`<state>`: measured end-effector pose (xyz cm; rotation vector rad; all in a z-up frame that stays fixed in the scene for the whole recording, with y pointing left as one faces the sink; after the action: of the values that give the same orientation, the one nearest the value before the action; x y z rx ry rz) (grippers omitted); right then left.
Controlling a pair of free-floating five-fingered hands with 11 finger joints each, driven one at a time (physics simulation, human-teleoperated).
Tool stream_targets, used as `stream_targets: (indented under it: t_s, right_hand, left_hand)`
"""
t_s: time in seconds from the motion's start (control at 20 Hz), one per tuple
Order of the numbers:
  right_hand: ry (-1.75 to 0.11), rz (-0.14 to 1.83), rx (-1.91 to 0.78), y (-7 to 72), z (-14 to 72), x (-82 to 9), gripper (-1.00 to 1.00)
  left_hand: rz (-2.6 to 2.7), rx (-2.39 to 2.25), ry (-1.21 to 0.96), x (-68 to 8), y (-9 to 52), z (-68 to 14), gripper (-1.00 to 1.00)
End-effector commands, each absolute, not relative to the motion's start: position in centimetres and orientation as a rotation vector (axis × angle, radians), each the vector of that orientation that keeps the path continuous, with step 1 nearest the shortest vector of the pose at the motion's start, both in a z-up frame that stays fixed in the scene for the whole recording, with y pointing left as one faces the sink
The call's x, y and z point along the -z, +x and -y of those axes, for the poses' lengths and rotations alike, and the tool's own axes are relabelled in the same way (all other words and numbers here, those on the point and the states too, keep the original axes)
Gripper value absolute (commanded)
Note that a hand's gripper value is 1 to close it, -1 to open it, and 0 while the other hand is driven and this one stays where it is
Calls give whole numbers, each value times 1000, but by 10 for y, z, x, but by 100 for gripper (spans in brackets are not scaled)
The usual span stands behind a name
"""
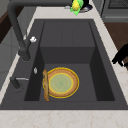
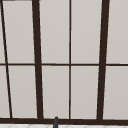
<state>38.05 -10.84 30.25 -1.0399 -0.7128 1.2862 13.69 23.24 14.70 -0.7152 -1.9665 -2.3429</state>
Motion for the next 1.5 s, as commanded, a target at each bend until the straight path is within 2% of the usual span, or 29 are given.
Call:
stream_targets:
  t_s: [0.0,1.45]
  right_hand:
    - [-1038,727,-1237,373,125,-321,100]
    - [-974,762,-1247,314,306,-379,100]
  left_hand:
    - [1967,2343,-715,-147,137,-232,0]
    - [1967,2343,-715,-147,137,-232,0]
